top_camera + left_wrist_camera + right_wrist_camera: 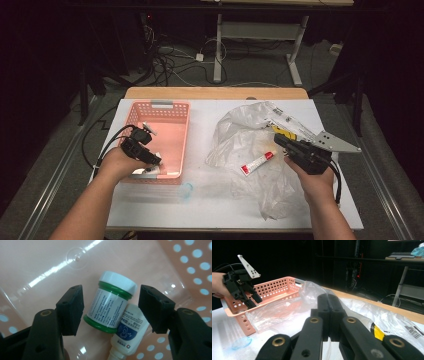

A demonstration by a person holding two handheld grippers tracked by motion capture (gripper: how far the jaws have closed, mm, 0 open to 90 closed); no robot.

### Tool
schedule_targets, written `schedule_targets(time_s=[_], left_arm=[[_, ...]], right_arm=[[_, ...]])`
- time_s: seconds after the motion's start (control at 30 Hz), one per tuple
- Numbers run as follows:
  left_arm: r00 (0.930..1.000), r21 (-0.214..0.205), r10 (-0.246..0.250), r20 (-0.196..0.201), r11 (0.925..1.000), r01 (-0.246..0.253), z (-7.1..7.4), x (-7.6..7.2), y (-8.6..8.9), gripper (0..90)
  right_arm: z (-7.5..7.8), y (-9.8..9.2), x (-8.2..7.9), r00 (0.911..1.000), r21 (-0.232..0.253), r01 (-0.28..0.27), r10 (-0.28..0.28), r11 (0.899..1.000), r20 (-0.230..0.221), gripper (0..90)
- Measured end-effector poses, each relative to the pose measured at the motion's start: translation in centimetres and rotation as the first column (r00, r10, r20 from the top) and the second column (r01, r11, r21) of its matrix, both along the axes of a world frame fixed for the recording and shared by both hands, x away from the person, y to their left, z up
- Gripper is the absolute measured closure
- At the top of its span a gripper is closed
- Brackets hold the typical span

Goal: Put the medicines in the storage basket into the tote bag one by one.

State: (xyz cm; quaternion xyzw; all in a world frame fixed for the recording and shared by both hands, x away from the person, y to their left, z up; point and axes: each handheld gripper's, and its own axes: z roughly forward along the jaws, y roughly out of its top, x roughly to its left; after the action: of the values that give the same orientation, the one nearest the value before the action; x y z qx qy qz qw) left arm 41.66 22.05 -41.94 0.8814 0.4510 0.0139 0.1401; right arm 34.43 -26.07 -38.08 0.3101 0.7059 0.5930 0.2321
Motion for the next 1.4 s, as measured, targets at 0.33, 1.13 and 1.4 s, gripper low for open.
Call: schedule_targets(time_s=[0.33,1.13,1.4], left_arm=[[0.9960,0.100,-0.040,-0.080,0.9939,0.047,-0.9,1.1,-1.1,48.9],[0.9962,0.068,-0.037,-0.079,0.9968,0.042,-1.4,2.0,-1.3,54.1],[1.0000,-0.078,-0.002,0.002,0.9969,0.002,0.2,1.5,-1.0,54.1]], right_arm=[[-0.1,0.1,0.0,1.0000,0.002,-0.001,0.001,1.000,-0.002,90.0],[-0.1,0.0,0.0,1.0000,-0.004,0.001,-0.001,1.000,-0.003,90.0],[-0.1,-0.1,0.0,1.0000,-0.003,0.003,-0.003,1.000,-0.004,90.0]])
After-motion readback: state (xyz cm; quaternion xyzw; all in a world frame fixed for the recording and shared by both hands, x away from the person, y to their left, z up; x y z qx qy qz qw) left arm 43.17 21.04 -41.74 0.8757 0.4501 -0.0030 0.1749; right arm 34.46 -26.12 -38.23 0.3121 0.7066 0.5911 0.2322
